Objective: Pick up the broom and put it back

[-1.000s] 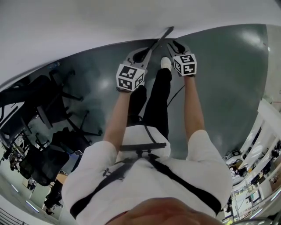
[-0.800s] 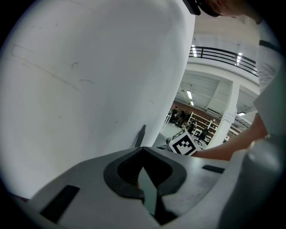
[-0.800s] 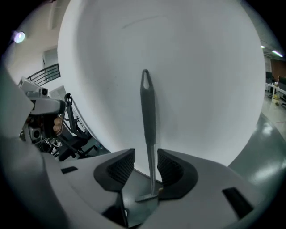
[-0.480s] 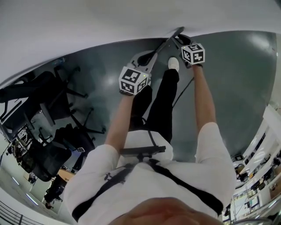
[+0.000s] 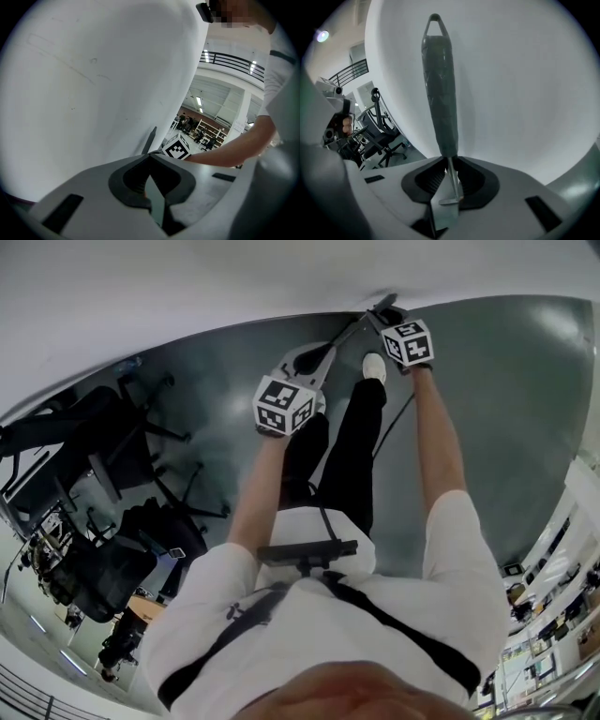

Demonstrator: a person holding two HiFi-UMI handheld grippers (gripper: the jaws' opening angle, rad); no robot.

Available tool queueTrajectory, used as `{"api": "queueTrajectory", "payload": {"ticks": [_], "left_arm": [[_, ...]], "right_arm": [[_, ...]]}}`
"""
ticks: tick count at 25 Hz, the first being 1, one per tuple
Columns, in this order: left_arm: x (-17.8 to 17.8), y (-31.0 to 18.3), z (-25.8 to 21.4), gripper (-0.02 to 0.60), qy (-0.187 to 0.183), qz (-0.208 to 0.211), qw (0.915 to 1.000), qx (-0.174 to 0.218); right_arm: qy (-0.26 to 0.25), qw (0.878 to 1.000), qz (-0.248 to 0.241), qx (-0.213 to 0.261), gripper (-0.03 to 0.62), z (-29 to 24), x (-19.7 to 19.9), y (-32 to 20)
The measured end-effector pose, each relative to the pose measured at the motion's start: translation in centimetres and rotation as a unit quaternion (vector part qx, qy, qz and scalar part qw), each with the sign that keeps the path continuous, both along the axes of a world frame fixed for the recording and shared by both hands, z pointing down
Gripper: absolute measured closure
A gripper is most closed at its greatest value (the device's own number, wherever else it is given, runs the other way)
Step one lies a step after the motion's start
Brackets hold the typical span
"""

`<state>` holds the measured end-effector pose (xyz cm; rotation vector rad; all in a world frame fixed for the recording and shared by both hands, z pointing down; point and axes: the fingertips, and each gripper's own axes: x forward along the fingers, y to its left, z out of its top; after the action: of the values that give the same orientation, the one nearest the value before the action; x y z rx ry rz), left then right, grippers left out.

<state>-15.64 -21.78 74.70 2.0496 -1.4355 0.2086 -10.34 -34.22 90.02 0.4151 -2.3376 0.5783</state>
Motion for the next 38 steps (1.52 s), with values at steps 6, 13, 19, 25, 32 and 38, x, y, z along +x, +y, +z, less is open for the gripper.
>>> {"api": "queueTrajectory", "payload": {"ticks": [6, 13, 19, 25, 32, 38], "left_arm": [[-1.0, 1.0, -1.6, 0.569, 0.011, -0.016, 0.9998, -0.002], [-2.1, 2.3, -4.5, 0.569, 0.004, -0.022, 0.9997, 0.003], [-3.7, 3.2, -9.5, 0.569, -0.017, -0.048, 0.9985, 0.021], [-0.8, 4.2, -17.9, 0.57, -0.055, -0.056, 0.9956, 0.051], [-1.1, 3.7, -26.4, 0.571, -0.071, -0.082, 0.9859, 0.127], [-2.6, 2.7, -32.9, 0.57, -0.074, -0.104, 0.9739, 0.188]], "right_arm": [[0.036, 0.997, 0.068, 0.0, 0.499, -1.7, 2.7, 3.5], [0.076, 0.967, 0.242, 0.012, 0.5, -5.9, 6.7, 5.4], [0.065, 0.942, 0.322, 0.066, 0.5, -15.0, 8.4, 6.0], [0.016, 0.926, 0.333, 0.174, 0.5, -29.3, 11.1, 6.7], [-0.053, 0.892, 0.372, 0.251, 0.5, -41.4, 9.8, 7.3], [-0.103, 0.877, 0.369, 0.289, 0.5, -48.9, 7.5, 7.8]]}}
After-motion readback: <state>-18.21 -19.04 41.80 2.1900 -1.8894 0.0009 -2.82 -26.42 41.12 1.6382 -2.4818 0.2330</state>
